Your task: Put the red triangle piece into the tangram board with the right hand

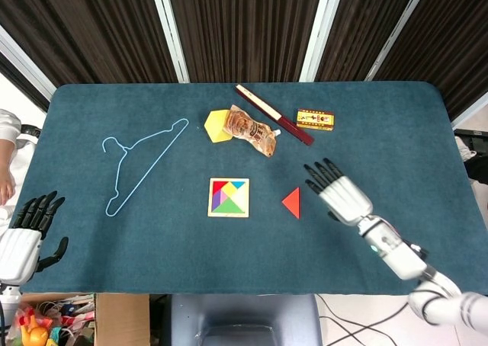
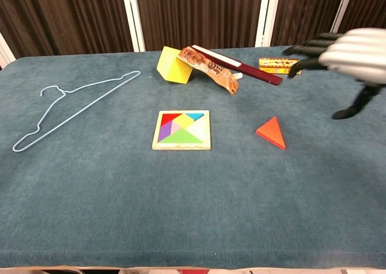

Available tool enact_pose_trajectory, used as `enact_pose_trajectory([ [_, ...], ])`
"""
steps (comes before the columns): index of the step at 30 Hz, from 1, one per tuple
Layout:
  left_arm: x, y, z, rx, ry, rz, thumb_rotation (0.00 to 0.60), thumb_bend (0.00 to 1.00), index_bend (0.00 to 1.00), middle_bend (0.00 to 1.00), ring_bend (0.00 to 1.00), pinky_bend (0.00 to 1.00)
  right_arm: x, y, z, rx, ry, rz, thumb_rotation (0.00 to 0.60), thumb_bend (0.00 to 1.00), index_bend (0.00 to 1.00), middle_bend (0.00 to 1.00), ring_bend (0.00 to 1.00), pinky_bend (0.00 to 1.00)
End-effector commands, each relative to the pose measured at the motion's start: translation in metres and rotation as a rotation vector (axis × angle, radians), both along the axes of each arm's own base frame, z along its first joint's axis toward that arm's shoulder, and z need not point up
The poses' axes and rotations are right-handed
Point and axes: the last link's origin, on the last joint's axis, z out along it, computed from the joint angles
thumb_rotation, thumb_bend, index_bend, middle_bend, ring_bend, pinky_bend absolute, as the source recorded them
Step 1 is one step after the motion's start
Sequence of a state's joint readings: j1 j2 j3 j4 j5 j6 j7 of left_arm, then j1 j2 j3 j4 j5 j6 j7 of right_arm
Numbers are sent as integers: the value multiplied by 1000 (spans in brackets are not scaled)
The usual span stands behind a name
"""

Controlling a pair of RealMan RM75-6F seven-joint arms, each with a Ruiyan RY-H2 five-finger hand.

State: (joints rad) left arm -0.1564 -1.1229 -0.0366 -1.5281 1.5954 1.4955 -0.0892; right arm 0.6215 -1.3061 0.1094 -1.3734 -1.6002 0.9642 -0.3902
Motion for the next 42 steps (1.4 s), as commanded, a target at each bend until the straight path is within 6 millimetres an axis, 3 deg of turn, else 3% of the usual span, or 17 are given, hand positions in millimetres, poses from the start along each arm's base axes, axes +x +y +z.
enact_pose_trajectory([
  [1,-1,0,1,10,1,4,600,457,0,0,0,76,3,-12,-24,45,60,23,600,276,387,0,0,0],
  [8,-4,-2,3,20,3,15,600,456,0,0,0,74,0,-25,-46,77,136,27,600,279,394,0,0,0],
  [25,-5,-2,7,31,-7,18,600,457,0,0,0,74,20,-34,-74,108,237,60,600,327,384,0,0,0],
  [42,-5,-2,9,33,-12,14,600,457,0,0,0,74,23,-34,-87,119,270,52,600,354,448,0,0,0],
])
